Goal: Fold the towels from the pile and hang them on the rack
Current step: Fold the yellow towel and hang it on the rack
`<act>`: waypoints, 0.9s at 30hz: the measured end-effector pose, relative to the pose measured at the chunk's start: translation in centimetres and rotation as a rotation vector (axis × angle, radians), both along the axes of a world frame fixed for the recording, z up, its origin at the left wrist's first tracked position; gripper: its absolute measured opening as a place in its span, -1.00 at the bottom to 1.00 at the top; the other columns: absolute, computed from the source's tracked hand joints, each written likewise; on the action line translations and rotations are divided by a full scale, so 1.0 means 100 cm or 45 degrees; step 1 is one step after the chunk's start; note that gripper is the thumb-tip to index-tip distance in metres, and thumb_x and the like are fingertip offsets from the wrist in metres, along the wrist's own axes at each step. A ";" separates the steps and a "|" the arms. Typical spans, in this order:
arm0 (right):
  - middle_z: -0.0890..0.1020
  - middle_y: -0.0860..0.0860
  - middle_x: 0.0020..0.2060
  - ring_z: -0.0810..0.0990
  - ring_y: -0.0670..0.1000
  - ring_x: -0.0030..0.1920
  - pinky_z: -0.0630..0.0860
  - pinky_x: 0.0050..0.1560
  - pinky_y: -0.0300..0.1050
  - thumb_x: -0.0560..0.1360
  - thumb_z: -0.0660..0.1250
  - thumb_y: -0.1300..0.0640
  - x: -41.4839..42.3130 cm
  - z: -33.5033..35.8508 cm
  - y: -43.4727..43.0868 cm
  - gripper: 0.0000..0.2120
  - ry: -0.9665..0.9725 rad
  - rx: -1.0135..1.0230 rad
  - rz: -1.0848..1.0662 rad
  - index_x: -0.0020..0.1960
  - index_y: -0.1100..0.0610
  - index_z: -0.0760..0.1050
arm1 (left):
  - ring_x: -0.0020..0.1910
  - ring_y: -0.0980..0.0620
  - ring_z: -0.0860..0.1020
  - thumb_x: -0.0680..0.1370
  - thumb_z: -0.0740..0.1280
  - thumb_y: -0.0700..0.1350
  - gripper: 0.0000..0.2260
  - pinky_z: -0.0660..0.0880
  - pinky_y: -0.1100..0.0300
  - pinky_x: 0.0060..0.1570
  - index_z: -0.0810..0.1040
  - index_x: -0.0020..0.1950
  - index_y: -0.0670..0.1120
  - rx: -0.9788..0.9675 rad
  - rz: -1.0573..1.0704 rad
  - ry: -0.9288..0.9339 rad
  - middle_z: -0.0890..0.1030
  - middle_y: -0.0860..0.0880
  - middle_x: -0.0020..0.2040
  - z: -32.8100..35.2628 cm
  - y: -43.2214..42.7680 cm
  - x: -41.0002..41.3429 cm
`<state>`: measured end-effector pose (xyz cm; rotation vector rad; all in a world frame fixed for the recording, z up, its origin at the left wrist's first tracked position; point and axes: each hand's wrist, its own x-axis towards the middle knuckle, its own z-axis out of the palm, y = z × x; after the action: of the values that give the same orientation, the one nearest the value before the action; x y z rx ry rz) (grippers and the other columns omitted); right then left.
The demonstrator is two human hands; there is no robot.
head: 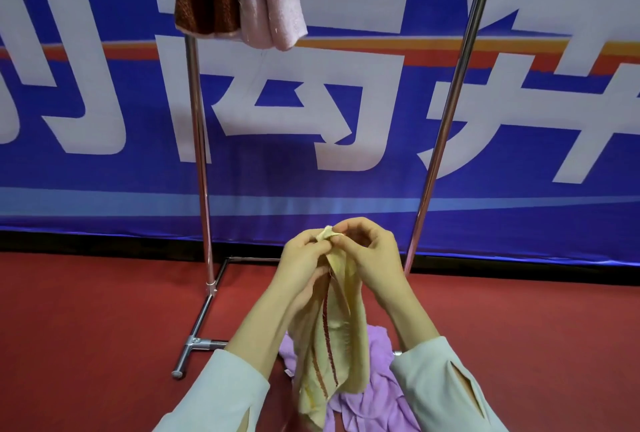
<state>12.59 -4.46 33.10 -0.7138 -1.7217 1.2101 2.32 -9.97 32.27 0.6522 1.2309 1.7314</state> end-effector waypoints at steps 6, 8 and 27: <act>0.68 -0.04 -0.30 0.63 -0.14 -0.23 0.54 -0.14 -0.30 0.42 0.44 0.31 -0.001 0.000 0.000 -0.89 -0.050 0.040 -0.069 -0.17 0.12 0.62 | -0.10 -0.02 0.65 0.55 0.28 -0.30 -0.86 0.57 0.17 -0.08 0.60 0.05 -0.25 0.103 -0.018 -0.355 0.66 -0.18 -0.06 0.000 0.000 0.000; 0.69 -0.05 -0.29 0.65 -0.15 -0.21 0.55 -0.11 -0.30 0.42 0.46 0.29 0.000 -0.002 0.000 -0.89 -0.065 0.038 -0.102 -0.18 0.09 0.64 | -0.05 -0.02 0.64 0.57 0.29 -0.21 -0.85 0.55 0.17 -0.03 0.60 0.05 -0.24 0.127 -0.057 -0.456 0.66 -0.17 -0.03 0.003 0.000 0.000; 0.66 -0.04 -0.07 0.62 -0.09 -0.02 0.54 0.03 -0.24 0.46 0.40 0.25 0.009 -0.013 0.016 -0.86 -0.220 0.166 0.139 -0.03 0.07 0.55 | -0.11 0.14 0.57 0.57 0.27 -0.24 -0.85 0.45 0.31 -0.04 0.62 0.00 -0.07 0.067 0.067 0.863 0.65 0.00 -0.09 0.010 -0.006 -0.017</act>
<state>13.48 -2.88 31.79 -0.6690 -1.9856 1.1241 0.64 -10.59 33.31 1.3180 1.6636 1.6382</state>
